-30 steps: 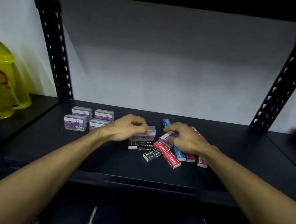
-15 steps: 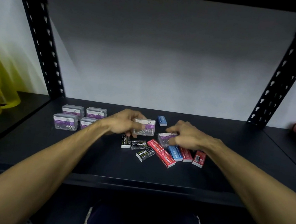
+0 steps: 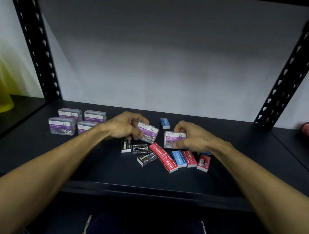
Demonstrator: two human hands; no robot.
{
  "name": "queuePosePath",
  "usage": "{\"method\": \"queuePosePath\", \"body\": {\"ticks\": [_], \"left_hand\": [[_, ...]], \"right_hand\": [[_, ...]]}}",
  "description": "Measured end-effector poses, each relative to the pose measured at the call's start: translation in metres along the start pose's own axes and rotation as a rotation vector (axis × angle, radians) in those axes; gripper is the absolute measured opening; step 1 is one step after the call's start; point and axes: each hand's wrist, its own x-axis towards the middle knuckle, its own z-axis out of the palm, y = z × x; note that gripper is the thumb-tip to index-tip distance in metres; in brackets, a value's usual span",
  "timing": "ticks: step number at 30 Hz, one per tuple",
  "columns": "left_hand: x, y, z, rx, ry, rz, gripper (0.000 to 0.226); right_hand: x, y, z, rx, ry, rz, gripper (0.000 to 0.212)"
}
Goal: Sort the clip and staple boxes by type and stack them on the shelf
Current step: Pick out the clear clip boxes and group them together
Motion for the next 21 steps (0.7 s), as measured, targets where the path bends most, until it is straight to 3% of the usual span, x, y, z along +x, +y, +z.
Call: {"method": "queuePosePath", "body": {"ticks": [12,19,21], "left_hand": [[-0.003,-0.006,-0.003,-0.078,0.077,0.010,0.043],[-0.033,-0.009,-0.026,-0.131,0.105,0.065,0.039],[-0.047,-0.012,-0.036,-0.122,0.101,0.063,0.038]], "right_hand": [[0.001,0.002,-0.004,0.064,0.066,-0.052,0.027],[0.003,-0.020,-0.006,0.167,0.112,-0.081,0.050],[0.003,-0.034,-0.004,0.155,0.103,-0.105,0.046]]}}
